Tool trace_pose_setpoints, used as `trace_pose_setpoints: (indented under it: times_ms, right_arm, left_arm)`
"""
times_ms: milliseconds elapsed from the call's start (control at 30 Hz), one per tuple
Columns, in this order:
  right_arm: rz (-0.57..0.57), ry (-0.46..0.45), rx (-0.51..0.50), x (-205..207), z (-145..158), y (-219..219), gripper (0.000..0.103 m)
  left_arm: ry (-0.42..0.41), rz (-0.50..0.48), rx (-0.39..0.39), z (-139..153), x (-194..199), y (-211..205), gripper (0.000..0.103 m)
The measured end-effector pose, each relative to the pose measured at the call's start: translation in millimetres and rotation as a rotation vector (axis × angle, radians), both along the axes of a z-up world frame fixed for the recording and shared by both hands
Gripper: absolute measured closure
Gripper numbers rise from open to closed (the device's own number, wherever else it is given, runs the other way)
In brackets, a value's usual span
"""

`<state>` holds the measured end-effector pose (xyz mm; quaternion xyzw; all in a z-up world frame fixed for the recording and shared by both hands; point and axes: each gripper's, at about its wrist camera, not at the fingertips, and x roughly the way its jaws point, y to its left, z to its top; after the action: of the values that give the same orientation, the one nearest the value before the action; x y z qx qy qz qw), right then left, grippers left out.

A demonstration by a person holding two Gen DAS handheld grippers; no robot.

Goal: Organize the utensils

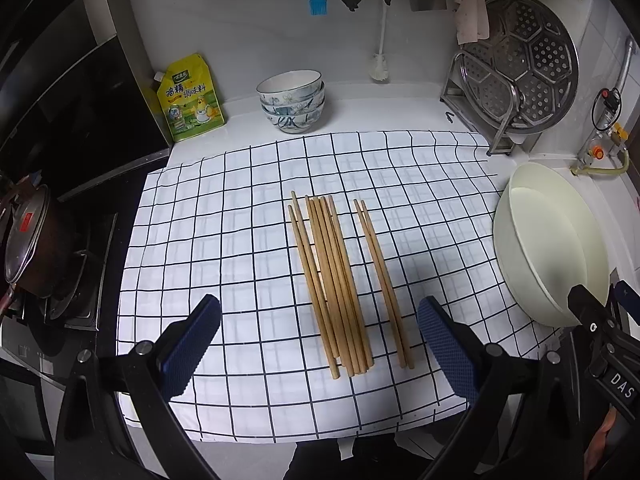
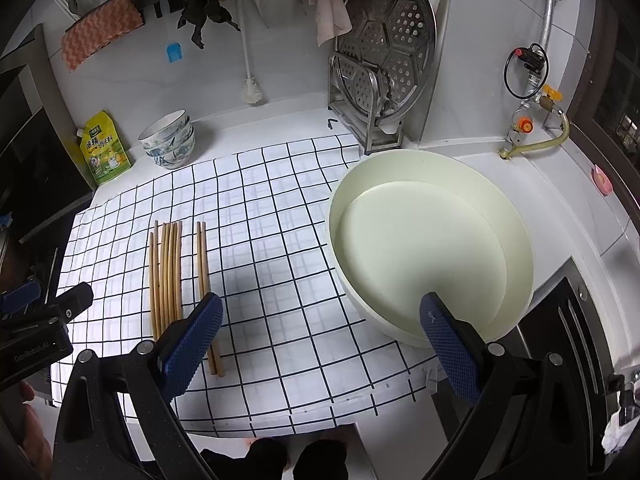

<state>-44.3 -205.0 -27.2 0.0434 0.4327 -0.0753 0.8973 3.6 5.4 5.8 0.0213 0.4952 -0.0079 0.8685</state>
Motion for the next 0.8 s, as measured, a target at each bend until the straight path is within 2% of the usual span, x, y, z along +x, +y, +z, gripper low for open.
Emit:
trace_pose_setpoints:
  times_ms: [800]
  right_arm:
    - [0.001, -0.004, -0.003, 4.3, 1.0, 1.6, 0.009]
  left_arm:
    - [-0.001, 0.002, 0.003, -3.5, 5.0, 1.0, 0.006]
